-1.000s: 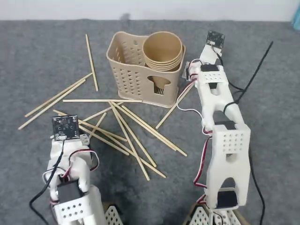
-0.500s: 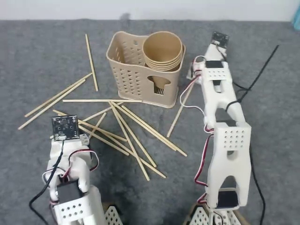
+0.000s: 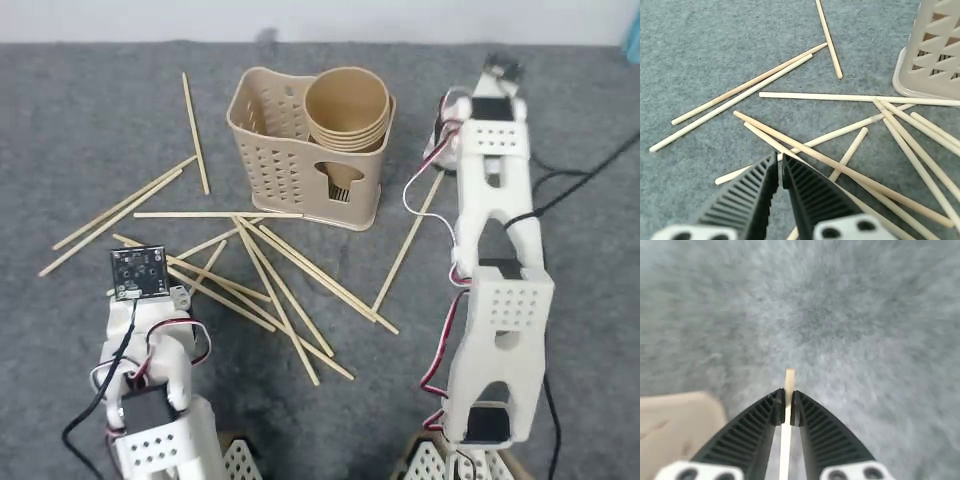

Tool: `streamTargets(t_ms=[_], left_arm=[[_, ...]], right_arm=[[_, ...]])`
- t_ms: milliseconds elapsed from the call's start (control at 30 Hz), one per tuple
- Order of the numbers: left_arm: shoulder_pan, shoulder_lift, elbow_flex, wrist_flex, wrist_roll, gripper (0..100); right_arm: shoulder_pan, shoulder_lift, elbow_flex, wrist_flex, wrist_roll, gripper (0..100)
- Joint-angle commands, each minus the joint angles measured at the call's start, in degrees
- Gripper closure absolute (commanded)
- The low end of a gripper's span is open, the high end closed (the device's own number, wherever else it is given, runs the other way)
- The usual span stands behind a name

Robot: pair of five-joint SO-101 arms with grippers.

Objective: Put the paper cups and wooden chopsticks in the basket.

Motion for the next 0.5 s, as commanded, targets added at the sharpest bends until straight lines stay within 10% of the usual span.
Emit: streamTargets(t_ms=[0,467], left_arm=[[0.44,-0.62,-0.22,-1.32,-0.7,98],[0.35,-0.62,-0.22,-1.23,-0.7,98]], right_arm=[[0.4,-10.59,-9.05,8.75,-0.18,99.1],[-0.04,-43.12,-20.22,18.07,6.07,99.1]])
